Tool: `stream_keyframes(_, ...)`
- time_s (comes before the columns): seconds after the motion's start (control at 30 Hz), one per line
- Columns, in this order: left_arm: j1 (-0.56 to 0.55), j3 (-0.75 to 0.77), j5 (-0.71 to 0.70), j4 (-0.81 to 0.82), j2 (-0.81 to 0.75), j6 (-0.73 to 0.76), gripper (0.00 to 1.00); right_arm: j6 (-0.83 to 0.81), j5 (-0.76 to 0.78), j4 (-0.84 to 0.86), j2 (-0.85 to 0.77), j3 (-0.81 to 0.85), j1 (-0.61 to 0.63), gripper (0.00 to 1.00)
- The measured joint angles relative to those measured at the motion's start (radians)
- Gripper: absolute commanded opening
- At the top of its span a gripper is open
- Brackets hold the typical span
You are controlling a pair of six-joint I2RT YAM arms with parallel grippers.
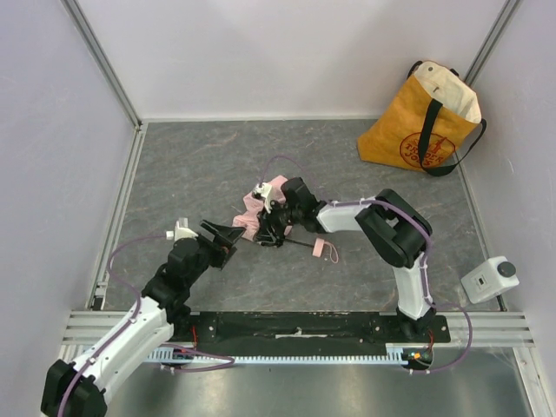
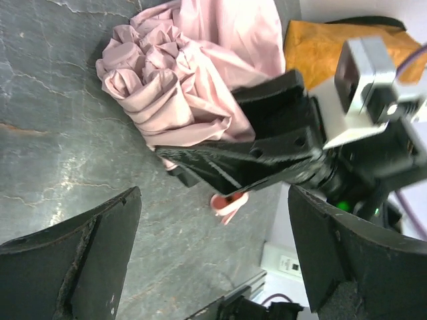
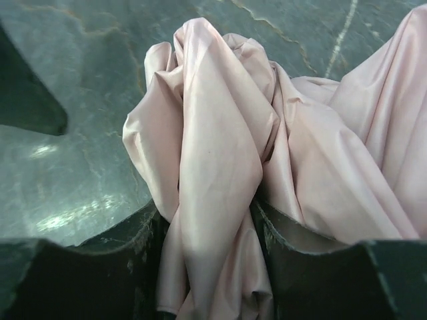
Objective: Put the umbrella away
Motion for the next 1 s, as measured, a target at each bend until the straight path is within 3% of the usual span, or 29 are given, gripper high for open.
stream_keyframes(0.17, 0.002, -0.022, 0.018, 0.070, 0.085, 0.079, 0.95, 0.005, -0.346, -0.133, 0.139, 0.169, -0.084, 0.00)
stream_keyframes(0.47, 0.003, -0.006, 0.035, 0.138, 0.317, 0.095, 0.96, 0.062, -0.666, -0.345, 0.259, 0.283, -0.128, 0.00)
stream_keyframes(0.77, 0.000, -0.035, 0.051, 0.315, 0.399, 0.037, 0.97, 0.203, -0.731, -0.472, 0.291, 0.309, -0.147, 0.00)
stream_keyframes(1.0, -0.043, -0.080, 0.042, 0.383, 0.407, -0.040, 0.97, 0.437, -0.730, -0.333, 0.294, 0.264, -0.150, 0.00)
